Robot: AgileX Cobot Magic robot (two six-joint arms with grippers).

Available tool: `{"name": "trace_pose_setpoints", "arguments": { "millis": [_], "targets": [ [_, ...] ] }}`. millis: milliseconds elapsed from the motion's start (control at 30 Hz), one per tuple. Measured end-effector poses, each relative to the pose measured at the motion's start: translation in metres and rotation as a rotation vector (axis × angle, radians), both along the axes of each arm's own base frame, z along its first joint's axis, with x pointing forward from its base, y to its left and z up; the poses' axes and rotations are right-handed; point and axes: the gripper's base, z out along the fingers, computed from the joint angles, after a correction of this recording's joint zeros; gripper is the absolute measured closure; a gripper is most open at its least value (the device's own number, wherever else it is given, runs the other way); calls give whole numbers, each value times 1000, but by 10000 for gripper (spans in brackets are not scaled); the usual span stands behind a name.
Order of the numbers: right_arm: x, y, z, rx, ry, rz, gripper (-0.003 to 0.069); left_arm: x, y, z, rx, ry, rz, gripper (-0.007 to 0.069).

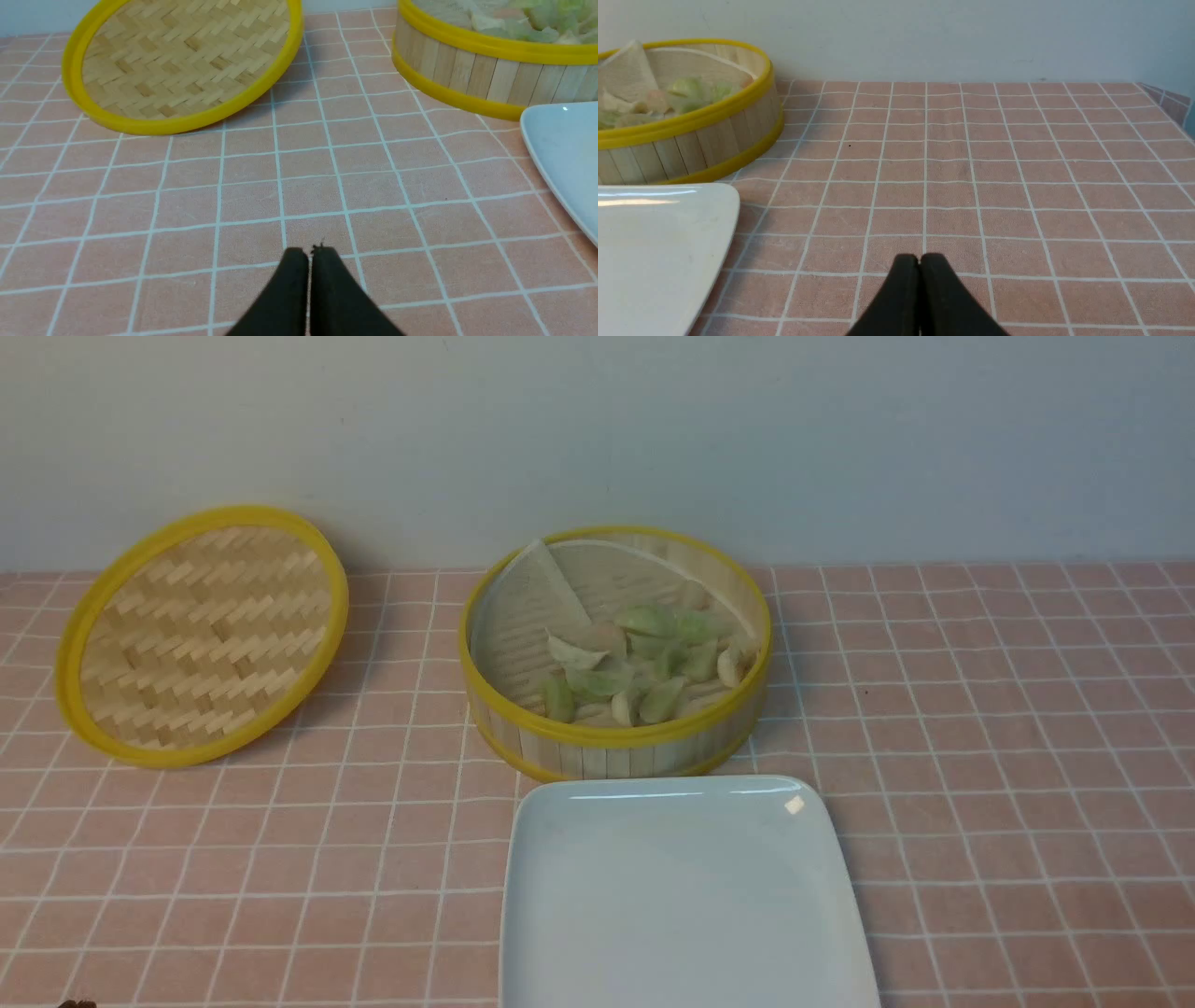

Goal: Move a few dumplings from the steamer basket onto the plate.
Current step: Use the left arm to grab a dumpling from the steamer

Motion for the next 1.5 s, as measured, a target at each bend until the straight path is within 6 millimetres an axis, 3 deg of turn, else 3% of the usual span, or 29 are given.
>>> {"name": "trace_pose_setpoints", "arguments": {
  "millis": [633,900,1033,1167,1267,1367,1400,1467,1500],
  "targets": [
    [0,0,0,0,0,0,673,0,0,1,-21,-5,2,630],
    [0,0,0,0,0,0,673,5,1,28,-558,-264,95,630],
    [0,0,0,0,0,0,673,4,10,41,-718,-417,165,630],
    [1,2,4,150,-60,-1,673,-3,13,75,-808,-523,149,630],
    [2,2,16,402,-183,-17,673,-11,6,117,-774,-523,62,630],
    [2,-1,27,645,-296,-46,673,-2,-8,167,-648,-369,-40,630],
    [2,-3,29,686,-319,-54,673,2,-12,174,-605,-306,-66,630],
    [1,-5,33,745,-361,-68,673,19,-21,193,-513,-137,-131,630],
    [1,-6,34,768,-382,-75,673,37,-27,203,-460,-8,-172,630]
  ]
}}
